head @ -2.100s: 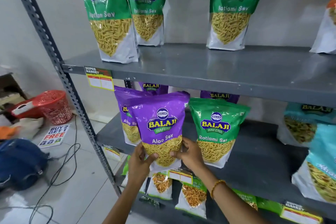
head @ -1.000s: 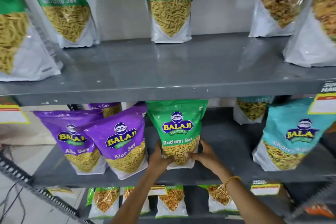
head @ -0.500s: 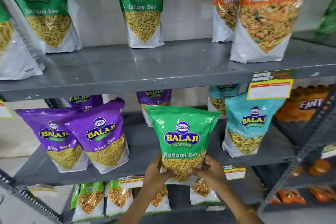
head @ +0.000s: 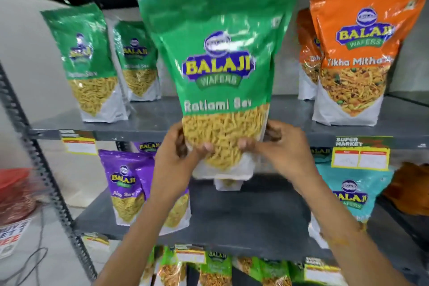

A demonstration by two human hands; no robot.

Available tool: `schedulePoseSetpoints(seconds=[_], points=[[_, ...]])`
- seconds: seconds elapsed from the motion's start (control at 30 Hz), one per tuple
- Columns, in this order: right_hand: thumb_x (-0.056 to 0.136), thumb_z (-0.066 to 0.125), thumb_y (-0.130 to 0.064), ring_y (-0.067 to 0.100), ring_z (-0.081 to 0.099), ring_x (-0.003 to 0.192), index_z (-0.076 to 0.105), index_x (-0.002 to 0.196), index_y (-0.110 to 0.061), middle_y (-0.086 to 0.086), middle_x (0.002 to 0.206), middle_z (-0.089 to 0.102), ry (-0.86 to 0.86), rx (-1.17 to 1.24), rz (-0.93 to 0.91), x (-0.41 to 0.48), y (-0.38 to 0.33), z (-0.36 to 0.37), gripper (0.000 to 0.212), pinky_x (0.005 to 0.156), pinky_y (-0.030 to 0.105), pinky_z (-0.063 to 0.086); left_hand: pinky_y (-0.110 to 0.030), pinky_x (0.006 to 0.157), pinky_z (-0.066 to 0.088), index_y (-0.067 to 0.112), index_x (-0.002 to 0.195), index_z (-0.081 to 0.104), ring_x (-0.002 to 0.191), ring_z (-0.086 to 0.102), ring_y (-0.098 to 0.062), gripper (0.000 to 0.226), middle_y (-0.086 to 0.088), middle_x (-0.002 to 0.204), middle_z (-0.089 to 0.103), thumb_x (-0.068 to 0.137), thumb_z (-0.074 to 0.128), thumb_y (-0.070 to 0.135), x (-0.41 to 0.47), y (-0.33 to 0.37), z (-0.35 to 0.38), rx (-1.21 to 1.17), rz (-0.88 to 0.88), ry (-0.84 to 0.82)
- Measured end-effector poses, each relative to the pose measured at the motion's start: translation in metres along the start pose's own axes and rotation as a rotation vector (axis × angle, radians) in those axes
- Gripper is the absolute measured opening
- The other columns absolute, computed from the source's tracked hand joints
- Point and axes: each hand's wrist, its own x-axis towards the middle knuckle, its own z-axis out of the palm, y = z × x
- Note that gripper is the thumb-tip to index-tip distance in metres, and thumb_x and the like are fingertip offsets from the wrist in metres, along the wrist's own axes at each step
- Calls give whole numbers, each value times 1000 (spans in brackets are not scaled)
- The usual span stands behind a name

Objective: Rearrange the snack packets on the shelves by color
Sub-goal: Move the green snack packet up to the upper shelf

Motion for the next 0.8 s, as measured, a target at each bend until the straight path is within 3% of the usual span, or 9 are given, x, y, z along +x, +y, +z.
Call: schedulePoseSetpoints(seconds=[0.1, 0.17, 0.23, 0.37, 0.47, 0.6, 0.7, 0.77, 0.8], points=[[43, 77, -52, 1, 65, 86, 69, 78, -32, -9, 90, 72, 23, -14, -41, 49, -13, 9, 41, 80, 25, 53, -41, 86, 53, 30, 96, 58, 89, 63, -13, 39, 2, 93, 68, 61, 74, 36, 50, 9, -5, 48, 55, 36], [48, 82, -46, 10, 67, 89, 70, 82, -25, 2, 96, 73, 65, -31, -31, 79, -9, 15, 42, 85, 36, 55, -59, 88, 49, 35, 94, 60, 88, 58, -23, 35, -11, 94, 66, 63, 73, 45, 82, 2, -9, 93, 76, 28], [51, 83, -41, 19, 68, 91, 71, 84, -18, 6, 95, 73, 110, -64, -5, 104, 1, 21, 42, 88, 45, 55, -68, 84, 47, 36, 94, 62, 82, 59, -34, 40, -24, 95, 65, 62, 72, 57, 113, -15, -12, 137, 79, 22], [57, 83, -31, 24, 68, 91, 71, 86, -10, 10, 93, 73, 143, -103, 63, 141, 22, 31, 37, 89, 49, 53, -64, 85, 49, 36, 91, 62, 93, 64, -44, 39, -25, 101, 69, 60, 72, 57, 155, -44, -10, 163, 51, 5], [60, 83, -29, 20, 67, 89, 71, 88, -12, 14, 101, 73, 138, -132, 95, 156, 30, 34, 35, 89, 43, 54, -58, 91, 50, 30, 92, 59, 97, 65, -33, 36, -16, 101, 69, 61, 72, 42, 167, -52, -6, 125, 15, -30], [64, 80, -31, 12, 64, 82, 71, 91, -15, 7, 98, 72, 121, -184, 102, 158, 36, 34, 33, 77, 30, 53, -51, 95, 50, 32, 93, 54, 102, 64, -27, 42, -8, 102, 67, 58, 71, 46, 177, -67, -5, 103, -20, -70], [64, 78, -37, 14, 66, 89, 68, 80, -26, 4, 99, 71, 80, -199, 136, 159, 39, 33, 23, 85, 37, 55, -39, 94, 48, 23, 104, 49, 108, 59, -24, 43, -4, 109, 63, 71, 72, 37, 181, -67, -7, 145, -25, -162], [59, 78, -47, 16, 65, 98, 67, 86, -26, 1, 104, 69, 70, -188, 163, 160, 38, 31, 36, 93, 41, 52, -32, 96, 43, 17, 115, 45, 115, 54, -20, 49, -4, 119, 58, 76, 70, 32, 186, -67, -14, 157, -54, -235], [53, 77, -56, 17, 63, 103, 66, 97, -22, 2, 110, 68, 76, -172, 170, 160, 38, 29, 56, 95, 42, 51, -33, 101, 41, 13, 122, 42, 120, 51, -19, 60, -5, 128, 56, 74, 71, 34, 188, -68, -21, 156, -69, -269]])
